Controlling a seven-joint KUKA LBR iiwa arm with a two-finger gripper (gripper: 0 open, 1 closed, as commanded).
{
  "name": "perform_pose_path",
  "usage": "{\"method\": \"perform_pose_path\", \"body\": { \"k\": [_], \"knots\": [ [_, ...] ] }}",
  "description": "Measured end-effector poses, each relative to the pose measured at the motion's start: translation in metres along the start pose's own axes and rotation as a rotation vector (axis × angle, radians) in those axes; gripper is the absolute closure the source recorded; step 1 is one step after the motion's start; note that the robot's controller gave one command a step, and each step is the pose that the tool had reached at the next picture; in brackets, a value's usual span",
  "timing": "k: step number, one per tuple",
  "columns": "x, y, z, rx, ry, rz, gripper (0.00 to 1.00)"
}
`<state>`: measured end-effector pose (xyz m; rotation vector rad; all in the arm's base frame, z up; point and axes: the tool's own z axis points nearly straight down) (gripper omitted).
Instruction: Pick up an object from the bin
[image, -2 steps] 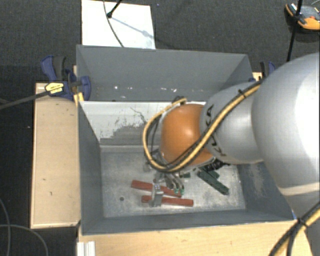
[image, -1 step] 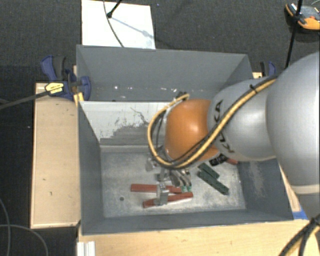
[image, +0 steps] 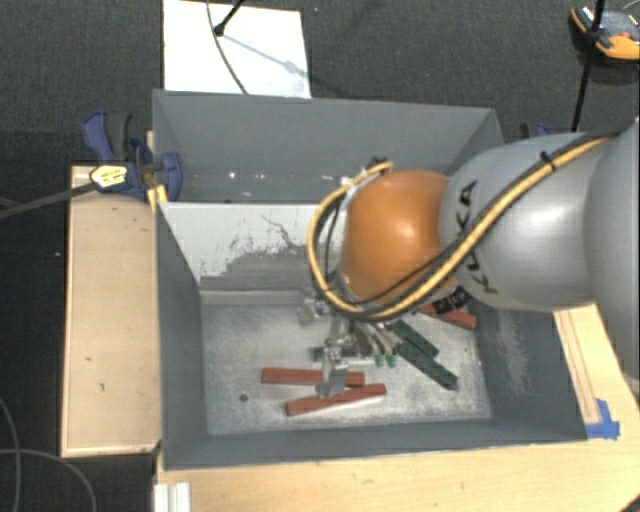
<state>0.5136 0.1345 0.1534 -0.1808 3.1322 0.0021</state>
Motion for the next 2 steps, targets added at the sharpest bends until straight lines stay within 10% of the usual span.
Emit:
{"method": "perform_pose_path", "body": {
  "k": [1, 2],
  "knots": [
    [0.007, 0.010, 0.074, 0.000, -0.002, 0.130, 0.00],
    [0.022, 0.015, 0.080, 0.000, 0.000, 0.004, 1.00]
  ]
}}
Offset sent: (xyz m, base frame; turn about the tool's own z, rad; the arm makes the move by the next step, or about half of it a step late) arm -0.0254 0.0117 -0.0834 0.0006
